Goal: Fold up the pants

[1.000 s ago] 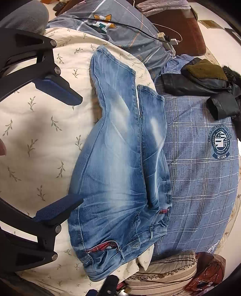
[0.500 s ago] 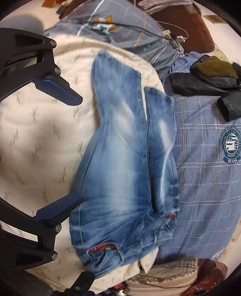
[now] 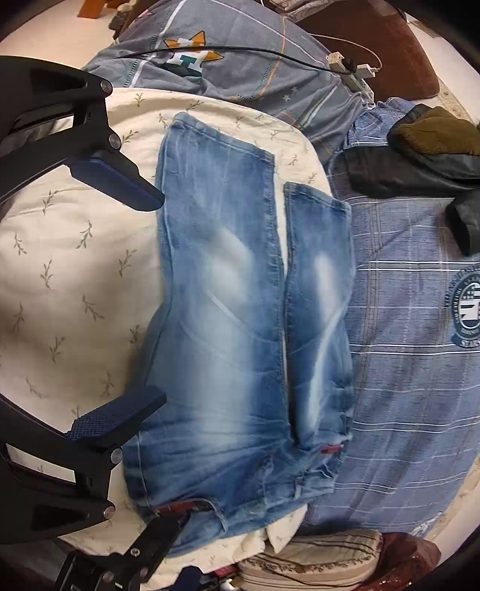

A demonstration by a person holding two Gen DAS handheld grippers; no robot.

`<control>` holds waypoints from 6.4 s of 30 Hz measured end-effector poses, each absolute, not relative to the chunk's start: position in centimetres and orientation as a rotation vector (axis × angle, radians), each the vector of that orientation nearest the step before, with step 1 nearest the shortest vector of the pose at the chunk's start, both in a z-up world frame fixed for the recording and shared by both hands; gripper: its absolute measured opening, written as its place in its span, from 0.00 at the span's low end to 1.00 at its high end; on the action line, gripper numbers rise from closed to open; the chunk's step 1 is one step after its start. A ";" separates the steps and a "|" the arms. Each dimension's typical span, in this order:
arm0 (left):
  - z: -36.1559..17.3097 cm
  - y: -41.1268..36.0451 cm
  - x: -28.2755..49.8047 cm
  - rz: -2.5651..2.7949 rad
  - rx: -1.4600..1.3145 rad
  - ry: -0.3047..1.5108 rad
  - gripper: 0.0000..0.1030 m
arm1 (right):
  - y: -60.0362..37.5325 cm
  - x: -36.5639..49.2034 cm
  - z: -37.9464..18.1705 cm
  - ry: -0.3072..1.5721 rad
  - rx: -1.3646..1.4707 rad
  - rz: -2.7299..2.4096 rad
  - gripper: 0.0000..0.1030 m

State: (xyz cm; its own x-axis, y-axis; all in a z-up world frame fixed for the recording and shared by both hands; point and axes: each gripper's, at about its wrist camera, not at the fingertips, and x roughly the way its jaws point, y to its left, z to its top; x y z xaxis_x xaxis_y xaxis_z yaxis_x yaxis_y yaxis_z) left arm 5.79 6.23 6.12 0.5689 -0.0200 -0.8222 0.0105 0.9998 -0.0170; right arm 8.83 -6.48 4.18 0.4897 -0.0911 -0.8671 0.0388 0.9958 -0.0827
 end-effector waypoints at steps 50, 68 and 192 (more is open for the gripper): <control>-3.6 6.6 12.5 -0.104 -0.427 1.173 0.63 | -25.0 7.6 -4.0 1.075 0.515 -0.188 0.54; -3.7 5.5 6.3 -0.158 -0.393 1.112 0.08 | -26.3 2.4 -0.6 1.000 0.475 -0.275 0.21; 3.4 -1.0 21.1 -0.269 -0.332 0.932 0.62 | -24.8 13.3 2.9 0.759 0.479 -0.017 0.09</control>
